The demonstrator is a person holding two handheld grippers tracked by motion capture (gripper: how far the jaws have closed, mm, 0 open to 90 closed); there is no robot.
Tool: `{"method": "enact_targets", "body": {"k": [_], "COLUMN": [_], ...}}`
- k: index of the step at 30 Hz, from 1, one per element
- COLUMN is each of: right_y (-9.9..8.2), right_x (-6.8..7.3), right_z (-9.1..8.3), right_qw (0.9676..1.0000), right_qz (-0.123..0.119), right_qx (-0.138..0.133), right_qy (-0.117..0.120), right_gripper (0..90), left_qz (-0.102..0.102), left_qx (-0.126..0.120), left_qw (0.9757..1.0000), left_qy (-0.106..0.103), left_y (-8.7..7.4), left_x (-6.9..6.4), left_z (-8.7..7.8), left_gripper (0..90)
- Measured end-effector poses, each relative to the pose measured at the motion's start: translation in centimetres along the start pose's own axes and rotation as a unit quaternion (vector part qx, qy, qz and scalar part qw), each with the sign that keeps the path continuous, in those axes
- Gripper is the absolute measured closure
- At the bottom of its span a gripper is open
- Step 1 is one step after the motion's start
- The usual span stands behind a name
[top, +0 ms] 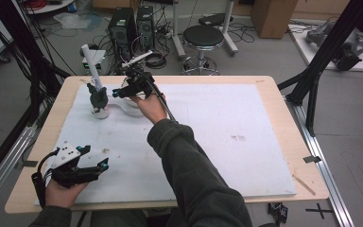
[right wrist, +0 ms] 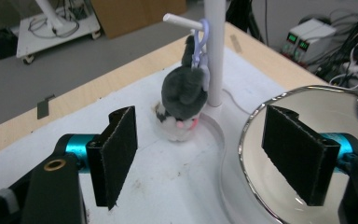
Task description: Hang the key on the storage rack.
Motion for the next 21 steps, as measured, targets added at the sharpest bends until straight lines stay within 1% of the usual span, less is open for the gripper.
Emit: {"method": "enact_targets", "body": {"k": [1, 2, 3, 4, 6, 8, 9, 11, 13, 15, 17, 18, 21], "right_y": [-0.3, -0.5, -0.8, -1.0, -1.3, -1.5, -1.6, -2.0, -2.5, -2.9, -3.3, -3.5, -4.1], "right_x": [-0.2, -0.3, -0.6, -0.7, -0.8, -0.9, -0.8, -1.0, -1.3, -1.5, -1.6, -1.6, -1.9], "right_z": [-0.4, -0.6, -0.8, -1.1, -1.6, -2.2, -2.5, -3.1, -3.6, -4.1, -4.7, -4.9, -5.8], "right_qw": [1.0, 1.0, 1.0, 0.9998, 0.9998, 0.9999, 0.9999, 1.0, 1.0, 0.9999, 1.0, 1.0, 1.0], "right_qz": [0.0, 0.004, 0.006, 0.012, 0.009, 0.003, 0.005, -0.001, 0.001, 0.006, 0.0, 0.0, 0.004], "right_qx": [-0.005, -0.003, 0.005, 0.012, 0.017, 0.014, 0.01, -0.003, -0.002, 0.009, 0.003, 0.0, -0.002], "right_qy": [0.0, 0.002, 0.005, 0.006, 0.006, 0.004, 0.003, -0.002, 0.0, -0.003, -0.004, -0.005, -0.005], "right_gripper": [25.5, 23.4, 21.5, 21.4, 20.5, 20.3, 20.3, 20.3, 19.8, 17.8, 17.8, 17.8, 17.7], "left_qz": [0.0, 0.002, 0.002, 0.001, 0.003, 0.003, 0.003, 0.001, 0.001, 0.002, 0.001, 0.005, 0.006], "left_qx": [0.0, 0.001, 0.001, 0.001, 0.002, 0.003, 0.004, 0.002, 0.001, 0.002, 0.001, 0.003, 0.004], "left_qw": [1.0, 1.0, 1.0, 1.0, 1.0, 1.0, 1.0, 1.0, 1.0, 1.0, 1.0, 1.0, 1.0], "left_qy": [0.0, -0.002, -0.002, -0.002, -0.003, -0.002, -0.002, -0.002, -0.002, -0.002, -0.003, -0.005, -0.005], "left_y": [0.0, 0.0, 0.0, 0.0, 0.0, -0.1, -0.1, -0.1, -0.1, 0.0, 0.0, 0.0, 0.0], "left_x": [0.0, 0.0, -0.1, -0.1, -0.2, -0.2, -0.1, -0.1, -0.1, -0.2, -0.3, -0.3, -0.3], "left_z": [0.0, 0.0, 0.0, 0.0, 0.0, 0.0, 0.0, 0.0, 0.0, 0.0, 0.0, 0.0, 0.0], "left_gripper": [19.4, 19.4, 19.4, 19.4, 19.4, 19.4, 19.4, 19.4, 19.4, 19.4, 19.4, 19.4, 19.4]}}
Point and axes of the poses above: each handheld gripper's, and its own axes: z roughly forward along the jaws, y roughly out of its top, x roughly to its left, the point moved 4 cm from there along z, roughly forward along the jaws, and after that the axes turned 5 degrees about z, right-handed, at the moved point
